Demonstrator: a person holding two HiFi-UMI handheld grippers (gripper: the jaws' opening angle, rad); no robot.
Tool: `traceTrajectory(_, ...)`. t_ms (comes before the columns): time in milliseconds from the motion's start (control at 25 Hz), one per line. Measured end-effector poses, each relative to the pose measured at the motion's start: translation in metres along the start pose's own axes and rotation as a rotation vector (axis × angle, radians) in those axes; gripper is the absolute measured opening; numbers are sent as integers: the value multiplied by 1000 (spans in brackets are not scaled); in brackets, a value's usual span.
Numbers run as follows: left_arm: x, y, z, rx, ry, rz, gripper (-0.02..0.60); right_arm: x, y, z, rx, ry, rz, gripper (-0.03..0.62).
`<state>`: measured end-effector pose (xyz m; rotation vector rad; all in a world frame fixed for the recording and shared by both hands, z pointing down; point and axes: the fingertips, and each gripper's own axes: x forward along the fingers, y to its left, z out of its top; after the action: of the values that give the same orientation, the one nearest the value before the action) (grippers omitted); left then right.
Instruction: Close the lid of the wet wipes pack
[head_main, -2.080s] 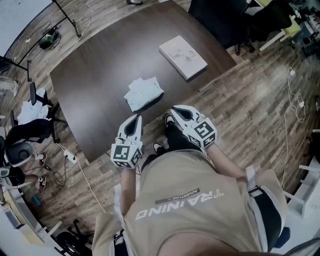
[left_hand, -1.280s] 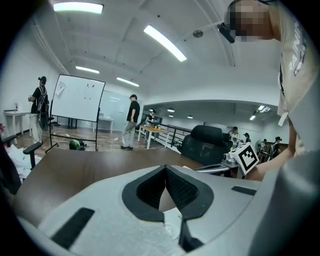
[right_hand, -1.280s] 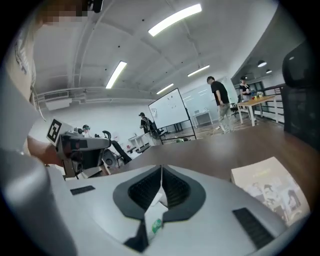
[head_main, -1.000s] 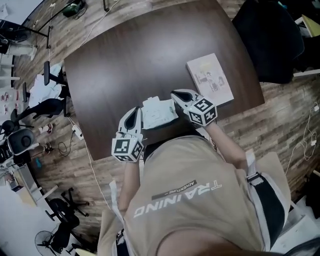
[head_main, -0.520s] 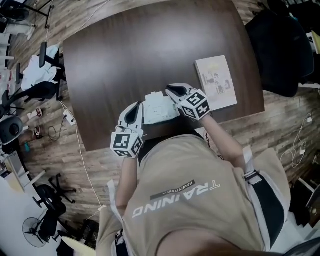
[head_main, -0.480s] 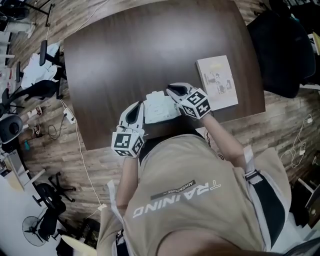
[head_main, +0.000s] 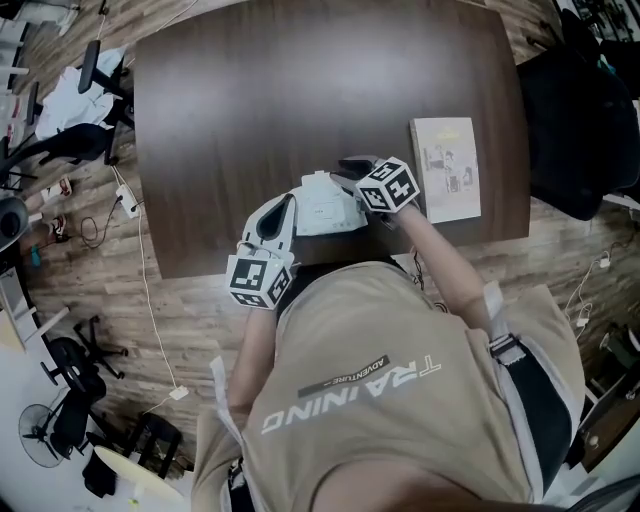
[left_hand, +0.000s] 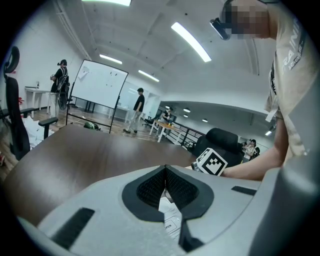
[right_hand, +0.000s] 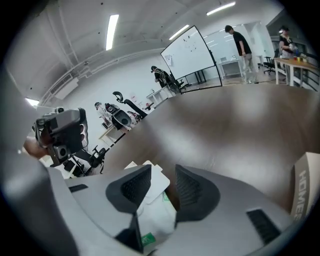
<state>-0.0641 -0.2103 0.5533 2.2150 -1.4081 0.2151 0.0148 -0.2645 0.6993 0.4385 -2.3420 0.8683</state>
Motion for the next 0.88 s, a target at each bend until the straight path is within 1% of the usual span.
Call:
traceTrajectory(200,-1,2,-4,-18,4,1,5,16,-6,-14,-9,100,-2,118)
traceTrajectory(280,-3,2,-3,-16,4,-7,5,20,-7,-17,-22,124,2,118)
traceTrajectory(400,-7,3,-4,-12,11,-25,5,23,-5,-16,-35,132,8,117)
traceTrajectory(520,-16,9,-7,-11,3,-13,5,29,2,-23,30,154,47,117)
traceTrajectory(600,-19,15,-7,-17,-8,-6,5,30,3,-22,60,150,53,112)
traceTrajectory(680,-19,21,-4,-17,-21,-1,5,26,3,-16,47,141,34,101)
traceTrajectory(880,-28,23,5,-20,-62,0,5,10,15,-10,14,110,6,100)
